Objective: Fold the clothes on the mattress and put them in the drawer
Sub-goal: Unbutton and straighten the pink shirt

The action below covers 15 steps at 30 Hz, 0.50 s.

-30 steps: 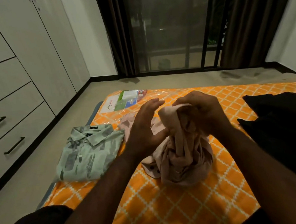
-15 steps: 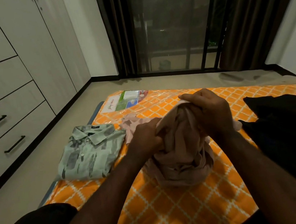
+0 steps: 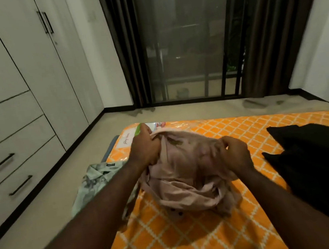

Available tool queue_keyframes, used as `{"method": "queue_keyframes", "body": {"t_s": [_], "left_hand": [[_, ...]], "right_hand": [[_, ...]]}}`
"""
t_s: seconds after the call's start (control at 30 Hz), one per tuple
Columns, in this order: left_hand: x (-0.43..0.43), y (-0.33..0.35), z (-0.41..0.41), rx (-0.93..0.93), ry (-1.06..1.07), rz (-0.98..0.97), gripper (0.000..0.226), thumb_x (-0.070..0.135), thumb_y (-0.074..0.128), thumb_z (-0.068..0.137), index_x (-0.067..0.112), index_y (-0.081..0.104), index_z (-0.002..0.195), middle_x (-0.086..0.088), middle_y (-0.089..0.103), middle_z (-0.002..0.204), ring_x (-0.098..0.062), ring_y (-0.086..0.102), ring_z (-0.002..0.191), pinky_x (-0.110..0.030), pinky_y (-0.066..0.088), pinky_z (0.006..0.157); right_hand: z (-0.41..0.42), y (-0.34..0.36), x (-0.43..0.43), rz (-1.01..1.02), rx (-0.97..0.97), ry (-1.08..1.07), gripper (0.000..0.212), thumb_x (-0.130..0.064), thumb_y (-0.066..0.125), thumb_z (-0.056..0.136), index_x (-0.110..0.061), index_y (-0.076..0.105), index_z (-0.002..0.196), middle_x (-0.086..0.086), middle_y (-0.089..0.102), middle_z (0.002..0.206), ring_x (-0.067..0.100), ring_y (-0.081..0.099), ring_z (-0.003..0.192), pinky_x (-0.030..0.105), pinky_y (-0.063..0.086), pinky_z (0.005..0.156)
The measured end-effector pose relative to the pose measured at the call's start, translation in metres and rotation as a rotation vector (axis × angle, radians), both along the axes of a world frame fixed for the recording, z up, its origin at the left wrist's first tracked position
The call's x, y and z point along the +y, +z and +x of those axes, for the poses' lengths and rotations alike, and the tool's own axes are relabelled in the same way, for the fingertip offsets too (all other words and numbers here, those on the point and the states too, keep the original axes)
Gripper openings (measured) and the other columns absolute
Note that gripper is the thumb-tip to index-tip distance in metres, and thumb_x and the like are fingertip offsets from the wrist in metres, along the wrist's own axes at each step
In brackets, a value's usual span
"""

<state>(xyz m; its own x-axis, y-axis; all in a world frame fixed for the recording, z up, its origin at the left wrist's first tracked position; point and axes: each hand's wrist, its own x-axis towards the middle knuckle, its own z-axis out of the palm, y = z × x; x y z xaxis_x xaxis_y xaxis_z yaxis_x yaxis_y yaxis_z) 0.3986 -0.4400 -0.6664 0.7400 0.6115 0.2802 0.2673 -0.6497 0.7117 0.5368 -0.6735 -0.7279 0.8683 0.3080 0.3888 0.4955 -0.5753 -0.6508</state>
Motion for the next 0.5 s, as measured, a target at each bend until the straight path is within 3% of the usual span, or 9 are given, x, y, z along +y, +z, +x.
{"method": "queue_keyframes", "body": {"t_s": [0.13, 0.2, 0.27, 0.37, 0.43, 0.5], "left_hand": [[-0.011, 0.064, 0.026, 0.138, -0.137, 0.411, 0.016, 0.030, 0.044, 0.103, 0.014, 0.044, 0.106, -0.020, 0.065, 0.099, -0.039, 0.062, 0.091, -0.042, 0.045, 0.068], [-0.020, 0.115, 0.038, 0.143, -0.129, 0.590, 0.008, 0.026, 0.043, 0.099, 0.019, 0.047, 0.101, -0.020, 0.065, 0.101, -0.041, 0.064, 0.093, -0.041, 0.044, 0.067], [-0.028, 0.169, 0.047, 0.115, -0.066, 0.749, 0.014, 0.025, 0.042, 0.098, 0.020, 0.053, 0.106, -0.016, 0.064, 0.103, -0.041, 0.065, 0.095, -0.040, 0.045, 0.069], [-0.035, 0.262, 0.045, -0.014, 0.087, 0.870, 0.026, 0.023, 0.041, 0.099, 0.020, 0.058, 0.118, -0.016, 0.057, 0.109, -0.041, 0.066, 0.095, -0.041, 0.050, 0.073], [-0.033, 0.318, 0.040, -0.164, 0.184, 0.848, 0.026, 0.022, 0.040, 0.100, 0.020, 0.061, 0.116, -0.015, 0.054, 0.108, -0.040, 0.066, 0.090, -0.042, 0.054, 0.075], [-0.037, 0.361, 0.033, -0.268, 0.228, 0.845, 0.024, 0.024, 0.041, 0.101, 0.020, 0.062, 0.111, -0.014, 0.054, 0.104, -0.038, 0.066, 0.086, -0.043, 0.057, 0.074]], "right_hand": [[0.006, 0.106, 0.027, 0.084, -0.182, 0.068, 0.017, -0.027, 0.061, 0.095, -0.017, 0.074, 0.101, 0.010, 0.075, 0.098, 0.034, 0.066, 0.095, 0.037, 0.047, 0.073], [0.007, 0.168, 0.043, -0.001, -0.333, 0.182, 0.019, -0.030, 0.060, 0.093, -0.020, 0.073, 0.103, 0.008, 0.075, 0.099, 0.032, 0.068, 0.094, 0.036, 0.048, 0.072], [0.006, 0.224, 0.053, -0.134, -0.453, 0.209, 0.017, -0.031, 0.056, 0.094, -0.023, 0.070, 0.099, 0.006, 0.073, 0.096, 0.032, 0.069, 0.091, 0.037, 0.050, 0.070], [-0.001, 0.322, 0.045, -0.135, -0.615, 0.044, 0.022, -0.042, 0.045, 0.098, -0.028, 0.061, 0.102, 0.004, 0.066, 0.097, 0.033, 0.068, 0.088, 0.039, 0.053, 0.071], [-0.006, 0.375, 0.029, -0.011, -0.726, -0.038, 0.022, -0.042, 0.039, 0.101, -0.031, 0.056, 0.109, 0.004, 0.062, 0.103, 0.033, 0.068, 0.085, 0.043, 0.057, 0.072], [-0.009, 0.415, 0.015, -0.102, -0.768, -0.087, 0.025, -0.040, 0.041, 0.103, -0.025, 0.054, 0.119, 0.005, 0.061, 0.111, 0.032, 0.067, 0.092, 0.039, 0.052, 0.073]]}}
